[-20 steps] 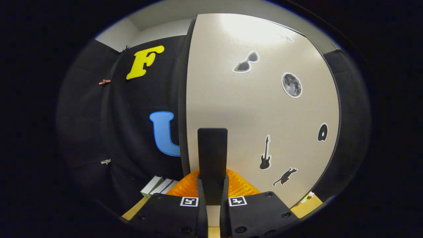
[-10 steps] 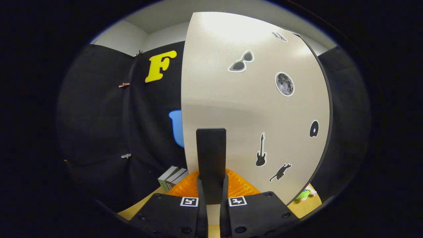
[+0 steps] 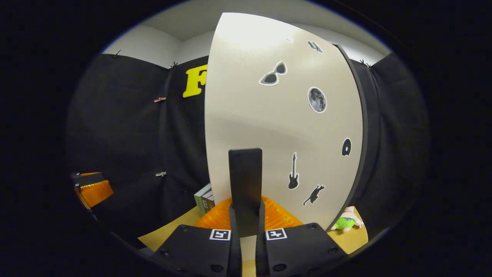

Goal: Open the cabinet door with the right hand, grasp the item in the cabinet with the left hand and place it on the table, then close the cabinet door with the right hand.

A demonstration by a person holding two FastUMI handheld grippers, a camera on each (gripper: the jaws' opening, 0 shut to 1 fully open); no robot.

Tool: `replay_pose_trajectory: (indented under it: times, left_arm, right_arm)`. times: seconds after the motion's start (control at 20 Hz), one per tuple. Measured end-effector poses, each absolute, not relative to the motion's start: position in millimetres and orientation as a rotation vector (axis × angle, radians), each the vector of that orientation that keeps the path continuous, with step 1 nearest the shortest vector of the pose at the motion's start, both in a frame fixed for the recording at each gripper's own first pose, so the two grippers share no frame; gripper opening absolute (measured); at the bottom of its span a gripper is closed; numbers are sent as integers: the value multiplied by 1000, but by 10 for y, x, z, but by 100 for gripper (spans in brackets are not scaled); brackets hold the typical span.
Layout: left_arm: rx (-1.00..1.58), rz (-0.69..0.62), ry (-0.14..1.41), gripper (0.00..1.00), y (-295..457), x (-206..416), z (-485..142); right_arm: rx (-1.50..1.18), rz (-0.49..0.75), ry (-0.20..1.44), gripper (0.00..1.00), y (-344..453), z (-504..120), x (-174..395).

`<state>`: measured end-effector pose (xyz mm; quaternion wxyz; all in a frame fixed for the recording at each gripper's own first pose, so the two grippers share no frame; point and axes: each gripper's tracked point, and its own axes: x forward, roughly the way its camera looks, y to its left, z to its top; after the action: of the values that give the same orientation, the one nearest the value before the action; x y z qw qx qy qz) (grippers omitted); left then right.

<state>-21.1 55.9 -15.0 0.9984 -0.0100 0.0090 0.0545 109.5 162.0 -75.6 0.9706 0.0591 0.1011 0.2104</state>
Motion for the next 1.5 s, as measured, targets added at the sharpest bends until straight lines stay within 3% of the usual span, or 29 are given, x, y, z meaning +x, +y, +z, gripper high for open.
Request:
replay_pose_trajectory:
  times: [0.4,1.05,1.25,1.5]
  left_arm:
    - [-36,105,-5,94,281,-196,-22]
    - [-14,46,18,94,-240,3,6]
    - [-5,21,23,94,-385,60,10]
    - [-3,0,30,94,-507,120,-1]
  right_arm:
    - [119,403,227,18,1124,-738,792]
    - [13,131,189,16,62,-704,729]
    - [30,82,175,10,-78,-679,744]
    - [61,59,165,11,-135,-660,737]
